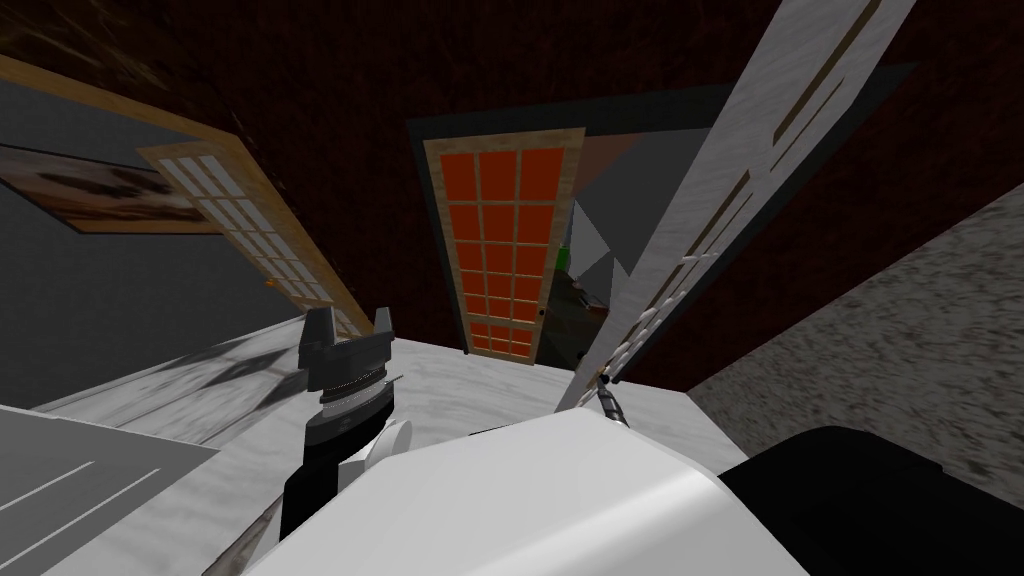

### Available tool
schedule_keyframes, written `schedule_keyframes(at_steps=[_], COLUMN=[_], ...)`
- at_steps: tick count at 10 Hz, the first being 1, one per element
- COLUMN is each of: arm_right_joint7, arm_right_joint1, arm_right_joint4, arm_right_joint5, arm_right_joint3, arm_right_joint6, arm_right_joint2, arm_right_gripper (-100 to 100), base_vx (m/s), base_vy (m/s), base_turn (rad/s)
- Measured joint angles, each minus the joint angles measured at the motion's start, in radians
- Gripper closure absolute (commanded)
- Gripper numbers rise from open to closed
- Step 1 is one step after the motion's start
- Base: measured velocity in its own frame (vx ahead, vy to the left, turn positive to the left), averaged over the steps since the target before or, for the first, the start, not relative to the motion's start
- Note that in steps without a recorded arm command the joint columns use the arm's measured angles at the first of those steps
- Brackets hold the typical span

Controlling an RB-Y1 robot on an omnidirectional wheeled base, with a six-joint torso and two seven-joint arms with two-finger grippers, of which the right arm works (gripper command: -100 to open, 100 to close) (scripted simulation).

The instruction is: Pull the door open

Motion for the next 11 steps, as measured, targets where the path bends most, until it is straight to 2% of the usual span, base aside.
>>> schedule_keyframes(at_steps=[2, 3, 6, 7, 8, 9, 10, 11], arm_right_joint7=[-0.032, -0.045, -0.101, -0.108, -0.115, -0.128, -0.141, -0.149], arm_right_joint1=[0.012, 0.009, -0.008, 0.013, 0.013, 0.031, 0.036, 0.021], arm_right_joint4=[-0.023, -0.020, 0.025, -0.017, -0.025, -0.062, -0.069, -0.039], arm_right_joint5=[-0.014, -0.021, -0.044, -0.045, -0.051, -0.058, -0.063, -0.065], arm_right_joint3=[0.011, 0.014, 0.029, 0.033, 0.036, 0.043, 0.046, 0.046], arm_right_joint6=[0.008, 0.006, -0.023, -0.004, 0.005, 0.020, 0.023, 0.007], arm_right_joint2=[0.002, 0.003, -0.011, -0.006, -0.004, 0.001, 0.000, -0.006], arm_right_gripper=[100, 100, 100, 100, 100, 100, 100, 100], base_vx=[-0.008, -0.019, -0.008, -0.010, -0.004, -0.001, 0.003, -0.006], base_vy=[-0.001, -0.002, -0.001, -0.011, -0.007, 0.005, 0.007, 0.000], base_turn=[0.022, 0.056, 0.023, 0.018, 0.058, 0.019, -0.007, 0.023])
